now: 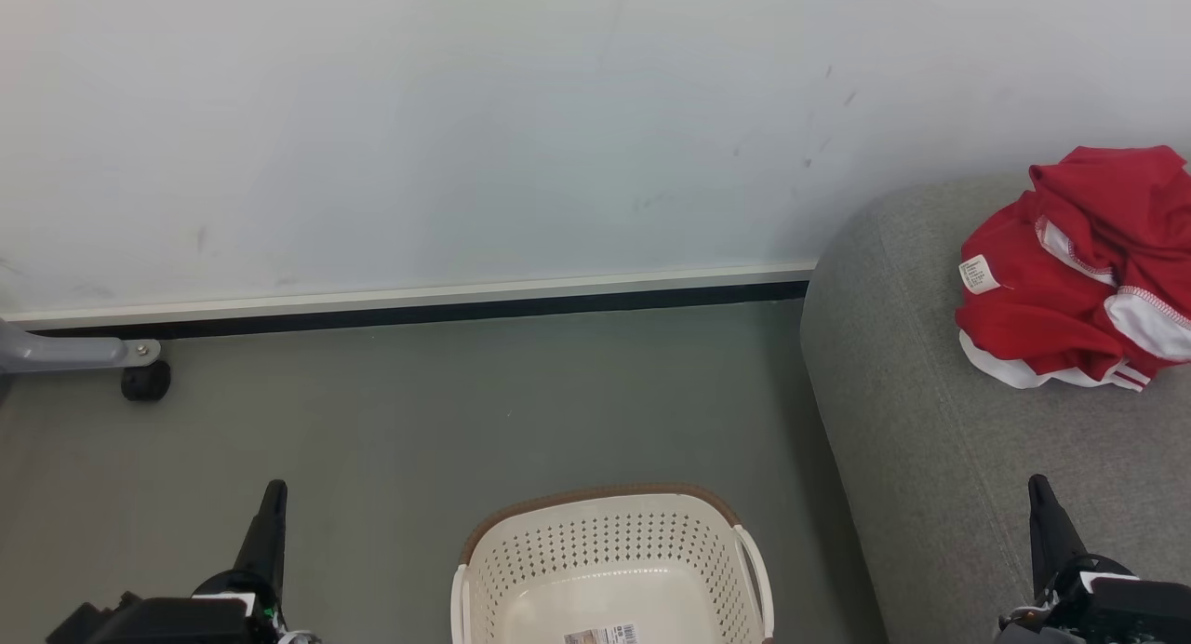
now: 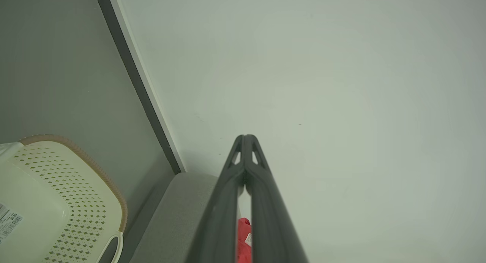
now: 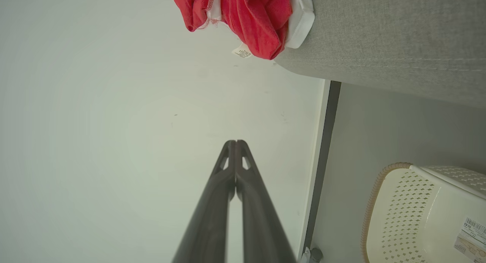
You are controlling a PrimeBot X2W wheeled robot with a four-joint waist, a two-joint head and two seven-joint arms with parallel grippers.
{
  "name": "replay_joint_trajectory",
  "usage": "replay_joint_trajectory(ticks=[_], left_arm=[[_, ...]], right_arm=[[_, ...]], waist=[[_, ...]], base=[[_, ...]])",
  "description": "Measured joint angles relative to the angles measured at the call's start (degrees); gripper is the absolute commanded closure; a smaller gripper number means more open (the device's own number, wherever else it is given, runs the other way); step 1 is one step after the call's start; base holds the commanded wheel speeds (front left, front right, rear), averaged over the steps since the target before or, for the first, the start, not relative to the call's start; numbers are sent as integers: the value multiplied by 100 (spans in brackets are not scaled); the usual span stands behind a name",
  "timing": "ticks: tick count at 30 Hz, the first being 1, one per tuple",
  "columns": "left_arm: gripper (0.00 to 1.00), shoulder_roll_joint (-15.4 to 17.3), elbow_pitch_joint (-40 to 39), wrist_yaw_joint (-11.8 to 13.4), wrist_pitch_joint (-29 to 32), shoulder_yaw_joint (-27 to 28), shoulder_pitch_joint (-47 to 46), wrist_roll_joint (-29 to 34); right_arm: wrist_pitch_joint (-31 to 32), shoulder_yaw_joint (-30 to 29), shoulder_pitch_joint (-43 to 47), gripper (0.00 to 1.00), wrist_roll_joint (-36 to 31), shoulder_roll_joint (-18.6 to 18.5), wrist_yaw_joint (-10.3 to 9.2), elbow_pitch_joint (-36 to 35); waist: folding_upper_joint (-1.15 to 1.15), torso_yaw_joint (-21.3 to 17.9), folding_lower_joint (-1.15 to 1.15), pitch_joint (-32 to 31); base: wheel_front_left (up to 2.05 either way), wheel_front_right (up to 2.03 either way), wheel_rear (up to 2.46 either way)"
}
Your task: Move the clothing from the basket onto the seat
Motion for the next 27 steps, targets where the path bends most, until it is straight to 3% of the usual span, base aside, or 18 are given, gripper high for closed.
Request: replay_joint_trajectory(ticks=[27], left_arm=[[100,0,-1,0,0,0,0,0]], right_arm=[[0,0,0,100,0,0,0,-2]], waist=[[0,0,0,0]], base=[[0,0,0]])
